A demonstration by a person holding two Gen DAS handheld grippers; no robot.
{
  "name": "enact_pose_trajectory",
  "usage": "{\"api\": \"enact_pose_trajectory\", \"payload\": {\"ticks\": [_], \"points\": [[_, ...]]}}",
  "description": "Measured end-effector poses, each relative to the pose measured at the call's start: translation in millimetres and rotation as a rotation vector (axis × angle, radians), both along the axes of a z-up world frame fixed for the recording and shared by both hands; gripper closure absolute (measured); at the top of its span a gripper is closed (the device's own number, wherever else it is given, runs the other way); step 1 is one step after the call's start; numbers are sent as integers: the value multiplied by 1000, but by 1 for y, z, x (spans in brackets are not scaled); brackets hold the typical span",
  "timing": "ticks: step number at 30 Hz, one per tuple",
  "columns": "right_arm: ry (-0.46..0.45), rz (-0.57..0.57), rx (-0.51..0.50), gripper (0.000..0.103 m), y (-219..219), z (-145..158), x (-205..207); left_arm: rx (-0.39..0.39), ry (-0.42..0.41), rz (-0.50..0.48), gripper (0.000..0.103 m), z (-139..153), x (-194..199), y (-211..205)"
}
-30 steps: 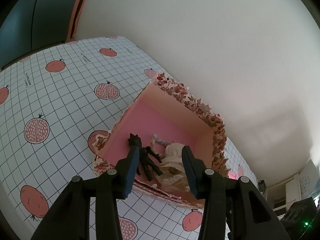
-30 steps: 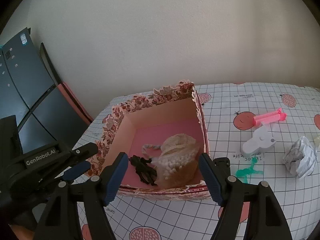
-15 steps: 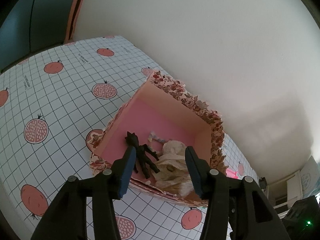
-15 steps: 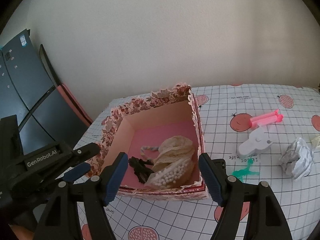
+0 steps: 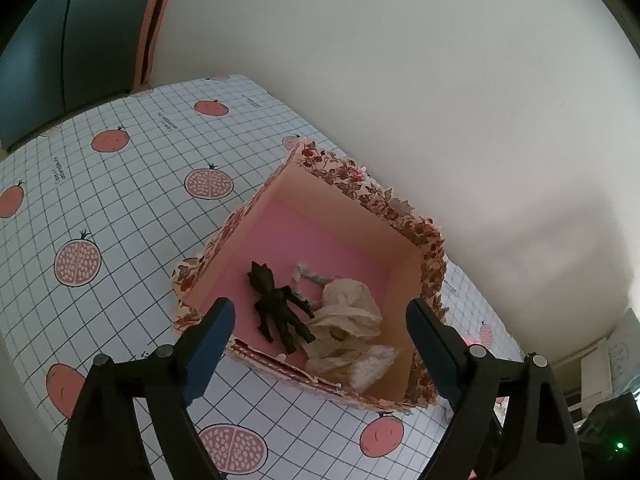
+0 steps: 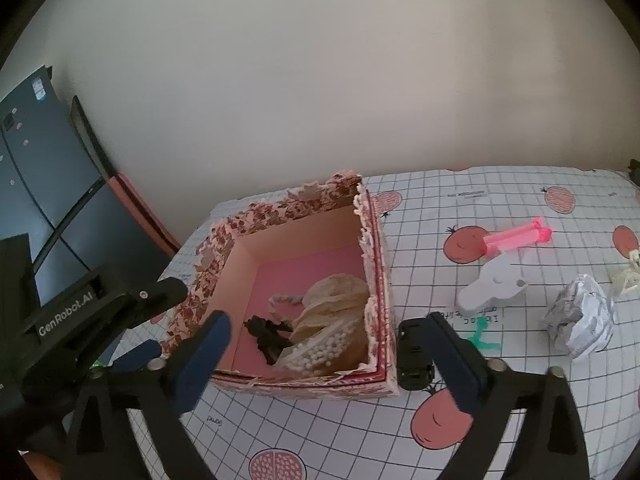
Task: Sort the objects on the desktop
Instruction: 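Move the right gripper to the crumpled white paper while the left moves to the black car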
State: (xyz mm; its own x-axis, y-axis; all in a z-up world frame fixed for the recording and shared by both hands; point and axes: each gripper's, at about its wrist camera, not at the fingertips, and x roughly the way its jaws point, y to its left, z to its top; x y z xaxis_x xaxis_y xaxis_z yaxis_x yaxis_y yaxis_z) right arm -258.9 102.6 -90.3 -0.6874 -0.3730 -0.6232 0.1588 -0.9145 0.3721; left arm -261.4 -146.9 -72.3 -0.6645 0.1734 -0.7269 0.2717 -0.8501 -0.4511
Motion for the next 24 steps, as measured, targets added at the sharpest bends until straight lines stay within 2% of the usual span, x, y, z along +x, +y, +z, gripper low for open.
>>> {"api": "enact_pose_trajectory", "payload": {"ticks": [8, 10, 14, 17, 24], "points": [[-22, -18, 13, 0, 15, 1, -2, -19, -20, 22, 13, 0, 1, 5], [-26, -24, 20, 0, 20, 1, -2, -36, -37, 33, 7, -1, 0, 7], [-29, -34, 30, 0, 28, 2, -2, -64, -46, 59, 6, -1, -1, 14], [-26, -44, 36, 0, 37, 4, -2, -82, -40, 50, 1, 0, -2, 19], [-15, -79, 52, 0, 61, 9, 0, -69, 8, 30, 0, 4, -2, 32]]}}
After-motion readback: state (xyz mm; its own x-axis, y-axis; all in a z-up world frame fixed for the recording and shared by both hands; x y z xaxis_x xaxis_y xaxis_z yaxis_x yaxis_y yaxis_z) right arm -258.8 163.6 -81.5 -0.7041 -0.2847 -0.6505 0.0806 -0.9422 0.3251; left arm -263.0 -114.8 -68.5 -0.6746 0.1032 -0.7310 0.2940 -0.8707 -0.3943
